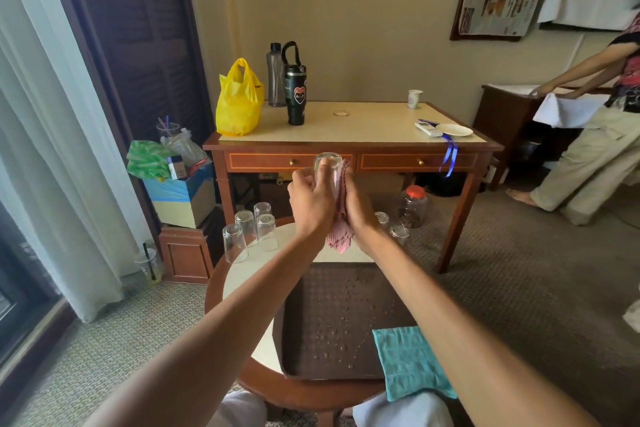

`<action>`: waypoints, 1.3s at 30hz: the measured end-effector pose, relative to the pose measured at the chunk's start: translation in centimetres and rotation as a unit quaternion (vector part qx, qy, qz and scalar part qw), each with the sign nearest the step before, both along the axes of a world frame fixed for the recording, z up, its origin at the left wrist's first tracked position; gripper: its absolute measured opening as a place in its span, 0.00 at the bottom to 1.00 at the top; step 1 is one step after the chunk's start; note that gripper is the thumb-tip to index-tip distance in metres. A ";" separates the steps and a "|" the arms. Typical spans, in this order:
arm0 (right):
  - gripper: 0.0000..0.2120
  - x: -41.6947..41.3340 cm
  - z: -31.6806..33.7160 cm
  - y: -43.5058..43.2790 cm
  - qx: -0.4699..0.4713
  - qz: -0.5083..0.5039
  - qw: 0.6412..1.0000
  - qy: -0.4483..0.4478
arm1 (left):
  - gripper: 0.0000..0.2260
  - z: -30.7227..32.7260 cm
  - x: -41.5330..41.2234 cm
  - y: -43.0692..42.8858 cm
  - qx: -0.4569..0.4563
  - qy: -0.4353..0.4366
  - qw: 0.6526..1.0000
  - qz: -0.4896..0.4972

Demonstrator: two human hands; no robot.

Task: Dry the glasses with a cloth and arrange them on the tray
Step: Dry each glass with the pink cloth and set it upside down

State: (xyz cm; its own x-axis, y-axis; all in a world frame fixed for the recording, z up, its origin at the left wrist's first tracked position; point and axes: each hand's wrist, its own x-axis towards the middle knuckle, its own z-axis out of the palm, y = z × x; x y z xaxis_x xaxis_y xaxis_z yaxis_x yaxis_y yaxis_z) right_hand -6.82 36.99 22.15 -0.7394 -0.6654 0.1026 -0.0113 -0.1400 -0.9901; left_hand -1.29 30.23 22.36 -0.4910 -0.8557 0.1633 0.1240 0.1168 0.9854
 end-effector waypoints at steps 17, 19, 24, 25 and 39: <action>0.21 1.4 3.0 -1.6 -0.045 -0.011 0.999 -0.016 | 0.23 1.2 1.9 -0.3 -0.017 0.001 0.999 -0.048; 0.23 1.6 3.1 -1.7 -0.023 -0.015 0.999 -0.036 | 0.29 0.4 1.5 -0.8 -0.060 -0.033 0.998 -0.007; 0.24 1.6 2.7 -1.4 -0.078 0.012 0.991 -0.112 | 0.27 0.7 1.4 -0.2 -0.051 0.000 0.998 -0.036; 0.24 1.7 2.8 -1.3 -0.087 0.016 0.988 -0.124 | 0.27 0.9 1.5 -0.1 -0.048 0.008 0.998 -0.038; 0.10 4.2 1.7 0.7 -0.011 0.024 0.990 0.138 | 0.13 2.1 1.6 -1.9 0.089 0.083 0.992 -0.036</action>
